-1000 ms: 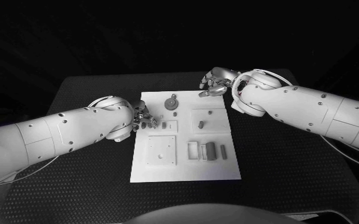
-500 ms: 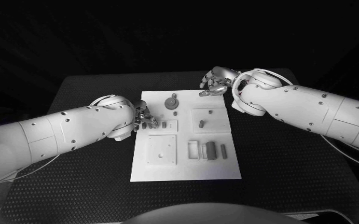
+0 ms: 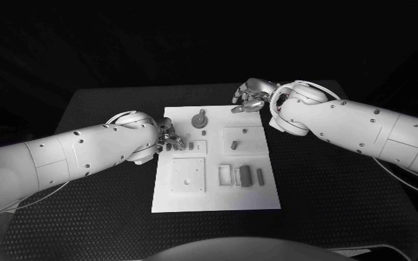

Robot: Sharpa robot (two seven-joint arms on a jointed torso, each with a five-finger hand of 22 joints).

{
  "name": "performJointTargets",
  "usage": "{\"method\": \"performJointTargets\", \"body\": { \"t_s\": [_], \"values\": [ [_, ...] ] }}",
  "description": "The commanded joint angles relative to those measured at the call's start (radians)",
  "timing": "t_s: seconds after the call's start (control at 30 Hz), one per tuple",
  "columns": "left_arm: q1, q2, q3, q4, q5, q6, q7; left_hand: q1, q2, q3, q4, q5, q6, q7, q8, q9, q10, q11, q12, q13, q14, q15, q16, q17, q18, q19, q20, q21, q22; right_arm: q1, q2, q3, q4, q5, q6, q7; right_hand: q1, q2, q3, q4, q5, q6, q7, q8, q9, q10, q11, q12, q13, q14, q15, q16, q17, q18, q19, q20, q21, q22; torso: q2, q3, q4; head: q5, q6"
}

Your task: Assemble the parts on the task board

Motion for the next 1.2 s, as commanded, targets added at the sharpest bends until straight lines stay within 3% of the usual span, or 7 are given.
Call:
{"method": "performJointTargets", "body": {
  "t_s": [0.03, 1.2],
  "values": [
    [0.001, 0.000, 0.000, 0.001, -0.011, 0.012, 0.000, 0.078, 0.090, 0.032, -0.029, -0.009, -0.006, 0.000, 0.000, 0.000, -0.006, -0.002, -0.001, 0.000, 0.000, -0.010, -0.007, -0.001, -0.008, -0.004, -0.003, -0.003, 0.018, -0.001, 0.000, 0.000, 0.001, -0.001, 0.010, 0.002, -0.004, 0.007, 0.001, 0.005, -0.003, 0.000, 0.008, 0.003, -0.002, -0.007, -0.003, 0.004, -0.002, -0.003, 0.002, 0.005, -0.001, 0.012, 0.002, -0.006, -0.006, 0.016, 0.000, -0.0003, 0.0001, 0.001, 0.001],
    [0.001, 0.004, 0.000, -0.001, -0.049, -0.021, 0.011, 0.089, 0.092, 0.039, -0.035, -0.014, -0.006, 0.000, 0.001, 0.000, -0.008, -0.003, 0.001, 0.000, 0.001, -0.011, -0.006, -0.002, -0.007, -0.003, -0.004, -0.004, 0.019, -0.001, 0.002, 0.000, 0.000, -0.001, 0.016, 0.000, -0.005, 0.006, 0.001, 0.006, -0.003, 0.000, 0.008, 0.004, -0.003, -0.006, -0.003, 0.005, -0.002, -0.003, 0.002, 0.005, -0.002, 0.012, 0.002, -0.006, -0.006, 0.016, 0.000, -0.0002, 0.0000, 0.001, 0.003]
  ]
}}
